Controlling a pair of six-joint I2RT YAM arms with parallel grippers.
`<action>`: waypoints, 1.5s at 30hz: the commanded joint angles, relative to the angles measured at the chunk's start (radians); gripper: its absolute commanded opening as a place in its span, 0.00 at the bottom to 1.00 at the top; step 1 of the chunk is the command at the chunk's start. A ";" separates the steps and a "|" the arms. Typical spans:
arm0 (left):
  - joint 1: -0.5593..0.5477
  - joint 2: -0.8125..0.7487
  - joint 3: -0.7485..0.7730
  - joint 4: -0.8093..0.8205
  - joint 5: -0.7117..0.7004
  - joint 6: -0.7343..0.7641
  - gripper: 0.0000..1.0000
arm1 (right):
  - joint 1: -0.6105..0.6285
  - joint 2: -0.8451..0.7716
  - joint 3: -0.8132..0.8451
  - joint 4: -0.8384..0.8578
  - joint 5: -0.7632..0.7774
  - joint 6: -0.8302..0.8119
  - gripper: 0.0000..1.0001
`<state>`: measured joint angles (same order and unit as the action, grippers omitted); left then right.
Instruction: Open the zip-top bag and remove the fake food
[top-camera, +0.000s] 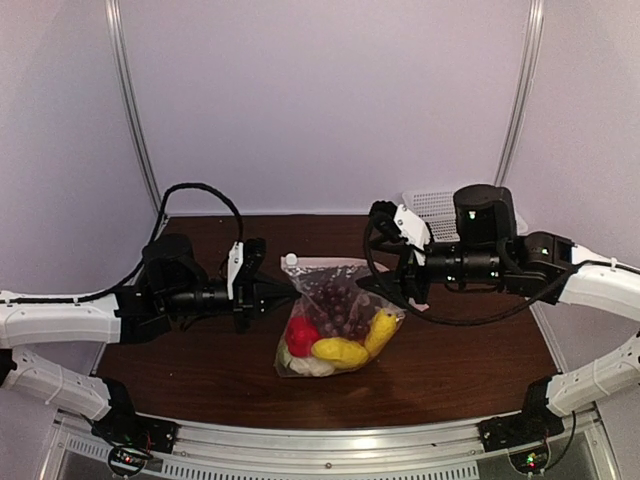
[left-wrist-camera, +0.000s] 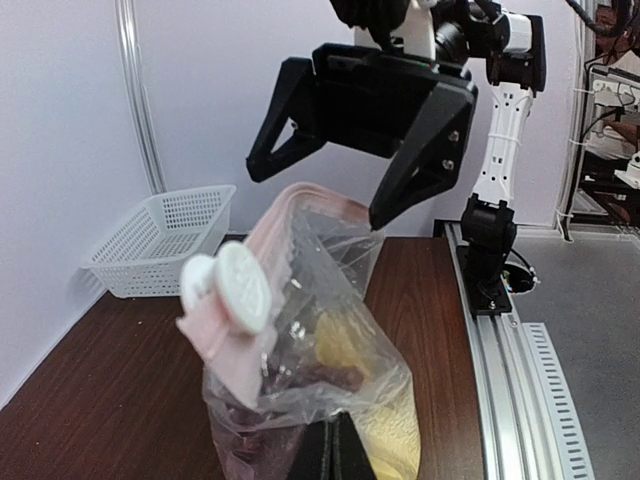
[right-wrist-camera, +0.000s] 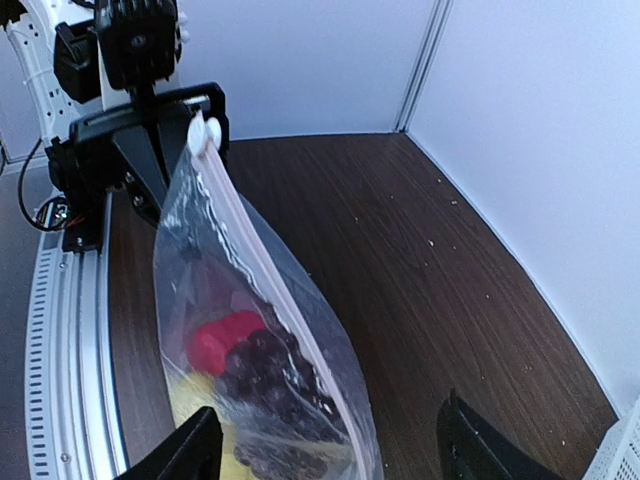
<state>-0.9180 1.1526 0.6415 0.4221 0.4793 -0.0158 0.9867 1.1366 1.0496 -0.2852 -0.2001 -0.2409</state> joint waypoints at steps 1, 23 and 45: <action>0.004 -0.009 0.065 -0.009 0.059 0.052 0.00 | -0.001 0.091 0.142 -0.039 -0.140 -0.017 0.74; 0.108 -0.148 -0.030 0.031 0.039 -0.038 0.00 | 0.036 0.256 0.298 -0.096 -0.147 -0.034 0.00; 0.077 0.030 0.149 0.021 0.167 -0.071 0.57 | 0.028 0.249 0.255 -0.023 -0.217 -0.011 0.00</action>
<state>-0.8242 1.1435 0.7372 0.4114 0.5922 -0.0711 1.0157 1.3880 1.3079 -0.3553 -0.3882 -0.2611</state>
